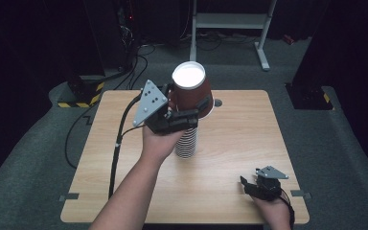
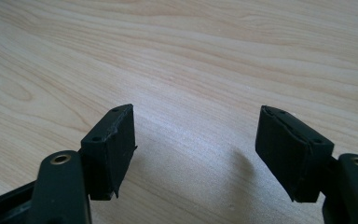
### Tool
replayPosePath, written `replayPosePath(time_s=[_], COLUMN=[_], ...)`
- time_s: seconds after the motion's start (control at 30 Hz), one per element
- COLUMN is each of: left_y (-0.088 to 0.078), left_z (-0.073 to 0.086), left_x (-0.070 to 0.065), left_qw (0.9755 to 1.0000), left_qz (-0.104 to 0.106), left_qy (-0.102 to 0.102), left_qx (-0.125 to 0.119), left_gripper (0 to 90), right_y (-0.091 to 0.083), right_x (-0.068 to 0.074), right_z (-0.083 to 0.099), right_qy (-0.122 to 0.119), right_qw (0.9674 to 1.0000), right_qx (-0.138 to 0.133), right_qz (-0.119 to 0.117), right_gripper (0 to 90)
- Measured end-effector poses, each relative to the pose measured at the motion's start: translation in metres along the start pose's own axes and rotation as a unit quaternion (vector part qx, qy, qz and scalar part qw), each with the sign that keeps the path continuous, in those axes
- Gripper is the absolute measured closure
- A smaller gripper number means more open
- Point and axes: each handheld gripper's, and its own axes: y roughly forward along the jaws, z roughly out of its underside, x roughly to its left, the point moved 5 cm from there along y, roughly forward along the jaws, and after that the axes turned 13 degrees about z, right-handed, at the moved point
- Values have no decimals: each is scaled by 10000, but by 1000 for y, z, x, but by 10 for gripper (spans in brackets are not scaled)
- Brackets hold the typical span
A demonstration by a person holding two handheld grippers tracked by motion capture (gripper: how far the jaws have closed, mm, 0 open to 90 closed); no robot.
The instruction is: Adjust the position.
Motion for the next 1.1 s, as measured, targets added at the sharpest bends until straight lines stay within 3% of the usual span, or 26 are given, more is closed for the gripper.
replayPosePath(time_s=[0.1,0.27,0.63,0.83,0.97,1.1], left_y=[2,7,11,12,13,15], left_z=[6,24,59,80,96,109], left_x=[-5,-20,-33,-40,-42,-44], left_qw=[9998,9989,9960,9936,9901,9881], left_qz=[162,383,630,724,852,914], left_qy=[-91,-138,-436,-579,-803,-837], left_qx=[81,241,465,651,780,914], left_gripper=[170,170,168,168,168,169], right_y=[-4,-11,-18,-23,-24,-26], right_x=[1,6,10,12,12,12], right_z=[-1,-6,-10,-11,-10,-10], right_qy=[108,-33,-41,-111,-93,-58], right_qw=[9999,9992,9974,9961,9961,9959], right_qx=[-118,-392,-700,-867,-871,-897], right_qz=[-59,-96,-148,-143,-125,-113], right_gripper=[292,293,303,311,305,304])
